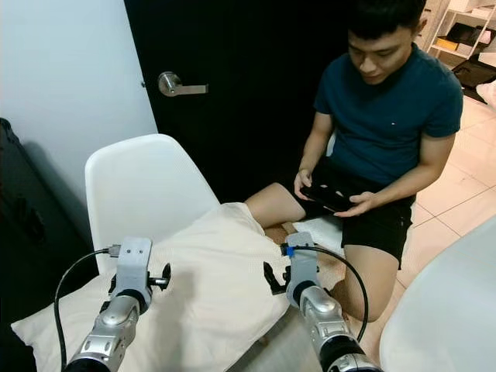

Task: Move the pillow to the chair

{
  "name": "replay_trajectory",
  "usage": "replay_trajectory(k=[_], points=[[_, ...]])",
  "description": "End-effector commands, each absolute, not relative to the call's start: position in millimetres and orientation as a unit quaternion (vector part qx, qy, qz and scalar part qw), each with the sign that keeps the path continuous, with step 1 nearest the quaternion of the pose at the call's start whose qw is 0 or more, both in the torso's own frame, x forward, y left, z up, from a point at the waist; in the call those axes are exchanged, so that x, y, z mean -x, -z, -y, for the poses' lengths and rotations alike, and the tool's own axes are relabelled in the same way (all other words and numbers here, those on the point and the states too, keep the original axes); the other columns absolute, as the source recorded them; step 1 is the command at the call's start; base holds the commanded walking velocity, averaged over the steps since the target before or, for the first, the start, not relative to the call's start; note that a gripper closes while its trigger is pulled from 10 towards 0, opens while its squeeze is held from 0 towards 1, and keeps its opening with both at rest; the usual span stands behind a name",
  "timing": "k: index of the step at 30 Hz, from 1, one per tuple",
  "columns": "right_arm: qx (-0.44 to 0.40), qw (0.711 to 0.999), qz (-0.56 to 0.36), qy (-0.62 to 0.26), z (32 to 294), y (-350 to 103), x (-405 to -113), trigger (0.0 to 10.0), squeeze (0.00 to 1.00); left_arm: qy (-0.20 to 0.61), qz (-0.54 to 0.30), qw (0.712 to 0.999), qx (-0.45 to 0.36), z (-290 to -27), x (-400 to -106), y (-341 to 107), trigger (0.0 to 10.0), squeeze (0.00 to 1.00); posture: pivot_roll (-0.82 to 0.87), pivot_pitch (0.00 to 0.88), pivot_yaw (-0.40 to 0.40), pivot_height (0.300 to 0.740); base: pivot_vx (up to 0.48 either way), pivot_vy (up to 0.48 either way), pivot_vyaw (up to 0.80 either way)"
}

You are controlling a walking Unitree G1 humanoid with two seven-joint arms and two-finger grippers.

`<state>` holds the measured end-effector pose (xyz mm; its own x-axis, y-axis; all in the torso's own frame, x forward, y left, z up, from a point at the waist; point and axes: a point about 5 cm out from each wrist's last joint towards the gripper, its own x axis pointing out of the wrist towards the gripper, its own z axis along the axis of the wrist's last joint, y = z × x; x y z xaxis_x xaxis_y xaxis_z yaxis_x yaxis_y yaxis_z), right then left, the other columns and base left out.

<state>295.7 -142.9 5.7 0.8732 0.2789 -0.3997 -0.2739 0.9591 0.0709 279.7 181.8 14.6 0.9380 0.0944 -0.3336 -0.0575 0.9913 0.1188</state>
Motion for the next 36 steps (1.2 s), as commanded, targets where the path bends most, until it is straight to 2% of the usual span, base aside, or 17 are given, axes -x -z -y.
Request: replay_trajectory(k=[1,13,24,36], points=[[-0.001,0.965,-0.217,-0.144,142,1,-289,10.0,0.00,-0.035,-0.177,0.982,-0.055,-182,-277,-11,10.0,0.00,0.03,0.056,-0.079,0.740,0.000,0.000,0.00],[0.014,0.964,-0.236,-0.123,151,11,-280,10.0,0.00,-0.012,-0.172,0.982,-0.080,-177,-275,-9,10.0,0.00,0.02,0.045,-0.071,0.740,0.000,0.000,0.00],[0.008,0.966,-0.233,-0.116,151,11,-280,10.0,0.00,0.012,-0.135,0.984,-0.115,-172,-284,-22,10.0,0.00,0.02,0.040,-0.062,0.740,0.000,0.000,-0.80],[0.010,0.967,-0.223,-0.121,150,6,-285,10.0,0.00,0.016,-0.116,0.987,-0.106,-167,-288,-28,10.0,0.00,0.01,0.039,-0.068,0.740,0.000,0.000,-0.80]])
